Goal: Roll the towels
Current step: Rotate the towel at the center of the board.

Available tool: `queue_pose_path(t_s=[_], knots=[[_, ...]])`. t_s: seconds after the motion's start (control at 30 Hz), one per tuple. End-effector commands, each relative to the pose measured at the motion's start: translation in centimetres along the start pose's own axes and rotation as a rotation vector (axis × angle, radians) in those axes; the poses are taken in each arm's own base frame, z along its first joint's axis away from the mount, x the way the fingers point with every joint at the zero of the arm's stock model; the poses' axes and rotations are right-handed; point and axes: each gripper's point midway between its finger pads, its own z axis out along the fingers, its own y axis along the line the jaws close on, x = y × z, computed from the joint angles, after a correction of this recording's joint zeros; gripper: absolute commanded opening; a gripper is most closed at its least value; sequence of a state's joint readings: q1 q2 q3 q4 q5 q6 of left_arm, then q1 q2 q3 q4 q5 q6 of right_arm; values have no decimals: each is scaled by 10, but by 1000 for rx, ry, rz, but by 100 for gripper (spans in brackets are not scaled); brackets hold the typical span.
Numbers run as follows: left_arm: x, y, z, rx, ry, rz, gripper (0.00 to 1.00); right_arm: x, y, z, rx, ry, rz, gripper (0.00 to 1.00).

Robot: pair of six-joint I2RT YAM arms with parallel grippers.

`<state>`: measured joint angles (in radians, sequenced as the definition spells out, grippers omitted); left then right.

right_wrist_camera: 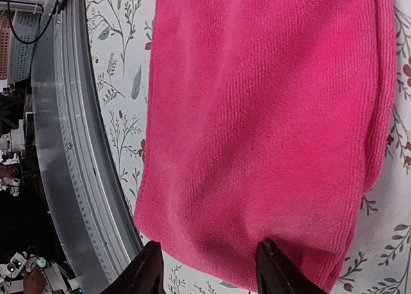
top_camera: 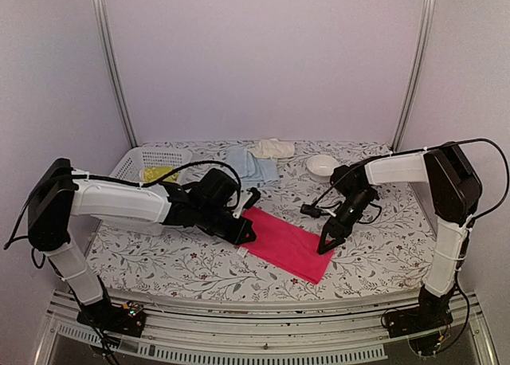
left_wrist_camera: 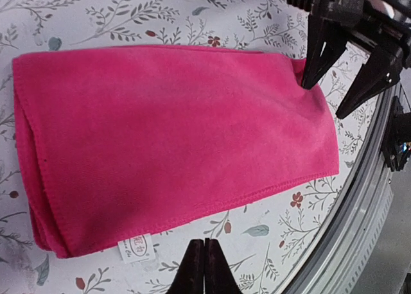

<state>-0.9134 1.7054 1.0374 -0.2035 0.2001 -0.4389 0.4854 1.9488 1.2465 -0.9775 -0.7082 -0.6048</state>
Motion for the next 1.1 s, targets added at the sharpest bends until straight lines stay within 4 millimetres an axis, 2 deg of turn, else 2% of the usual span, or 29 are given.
queue_pose_path(t_s=[0.0,0.2,0.27,0.37,0.57,0.6,0.67,0.7,0.8,0.87,0.93,1.0,1.07], knots=[[26,-5,3,22,117,69,2,-3,11,-21,-54,-63,-9,51],[68,15,-3,-38,251,25,0,-7,-3,-31,-5,-131,-39,51],[76,26,4,-66,291,-5,0,-3,-5,-28,7,-144,-43,51],[68,43,14,-113,281,-49,0,-6,-6,-28,21,-163,-56,51],[35,75,27,-153,201,-82,0,-6,-14,-30,84,-168,-65,51],[32,82,32,-159,204,-87,0,-7,-14,-31,86,-172,-67,51],[13,94,41,-175,171,-75,0,-9,-12,-33,82,-182,-69,51],[9,104,52,-187,171,-67,0,-11,-10,-34,81,-188,-74,51],[-38,115,73,-176,97,-20,0,-14,-8,-39,82,-208,-86,51],[-80,111,87,-129,22,28,0,-18,11,-44,0,-240,-102,53],[-111,114,98,-120,-24,45,0,-24,27,-53,-60,-279,-150,53],[-122,119,99,-146,-7,30,0,-28,35,-61,-62,-303,-191,53],[-123,117,85,-174,-16,44,7,-26,39,-65,-26,-314,-241,54]])
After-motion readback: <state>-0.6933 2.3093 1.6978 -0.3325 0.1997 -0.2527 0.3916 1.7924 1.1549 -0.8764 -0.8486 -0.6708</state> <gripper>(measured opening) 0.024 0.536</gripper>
